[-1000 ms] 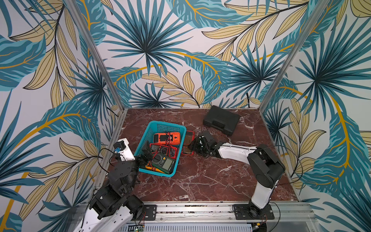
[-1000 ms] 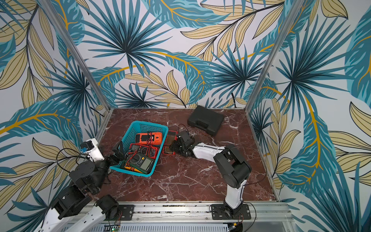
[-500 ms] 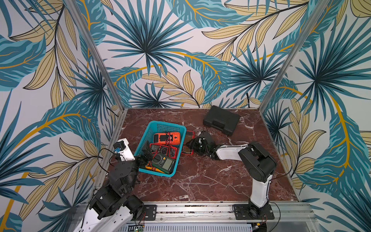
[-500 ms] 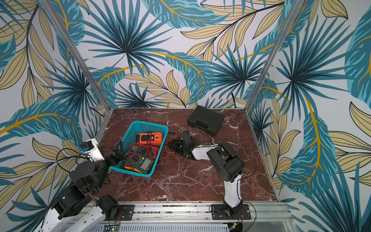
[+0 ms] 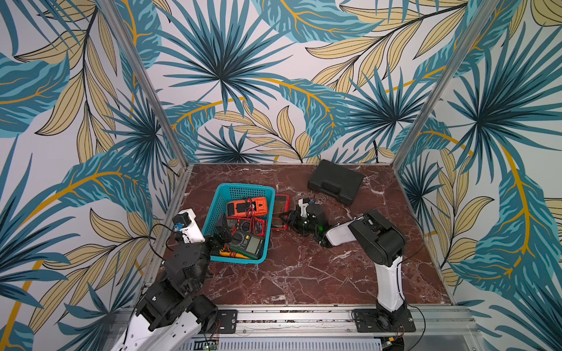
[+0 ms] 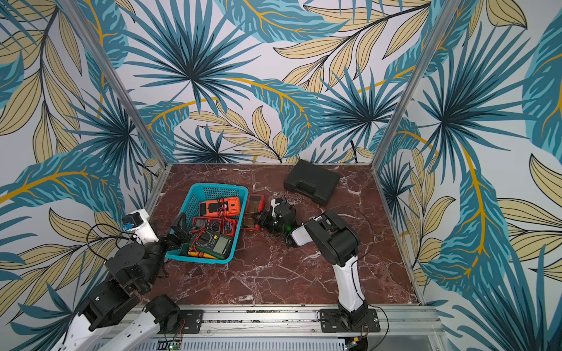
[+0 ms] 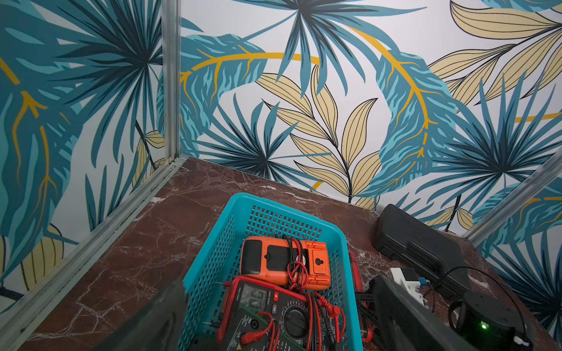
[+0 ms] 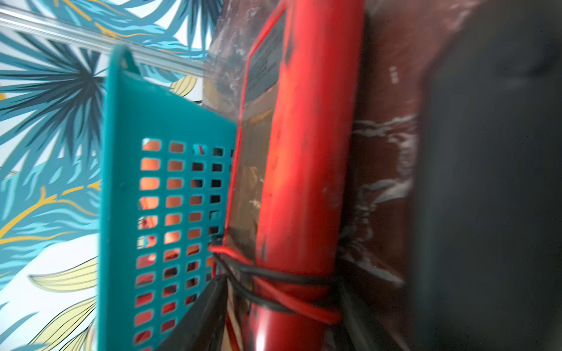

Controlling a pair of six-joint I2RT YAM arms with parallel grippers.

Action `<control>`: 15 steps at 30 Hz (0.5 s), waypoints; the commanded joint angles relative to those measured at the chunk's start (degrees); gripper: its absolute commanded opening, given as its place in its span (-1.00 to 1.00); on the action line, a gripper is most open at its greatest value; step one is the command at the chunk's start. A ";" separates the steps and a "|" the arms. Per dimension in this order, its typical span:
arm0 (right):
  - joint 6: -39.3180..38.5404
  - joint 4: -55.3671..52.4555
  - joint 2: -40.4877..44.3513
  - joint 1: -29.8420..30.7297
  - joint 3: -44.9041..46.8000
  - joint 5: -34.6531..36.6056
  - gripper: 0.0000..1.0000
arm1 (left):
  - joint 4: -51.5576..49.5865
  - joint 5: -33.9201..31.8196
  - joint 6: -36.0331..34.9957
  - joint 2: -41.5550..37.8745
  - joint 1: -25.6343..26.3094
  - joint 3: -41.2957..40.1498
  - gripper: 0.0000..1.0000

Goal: Put the multimeter into the basket
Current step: Pick up the multimeter from the center of the board.

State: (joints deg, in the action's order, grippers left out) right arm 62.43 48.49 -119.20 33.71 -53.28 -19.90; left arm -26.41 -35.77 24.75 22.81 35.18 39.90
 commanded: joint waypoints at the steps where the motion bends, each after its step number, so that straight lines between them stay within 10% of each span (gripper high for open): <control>1: 1.47 13.44 0.30 1.35 0.01 -7.44 0.14 | 0.48 0.78 0.47 0.75 0.14 -0.79 1.00; 15: -2.08 -5.47 0.38 1.40 -2.96 -1.12 0.21 | 1.01 1.06 0.56 1.10 0.08 -0.61 1.00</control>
State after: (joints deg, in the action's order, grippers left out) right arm 62.41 47.48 -119.28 34.61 -55.02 -22.09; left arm -26.39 -34.87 25.15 23.90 35.18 39.88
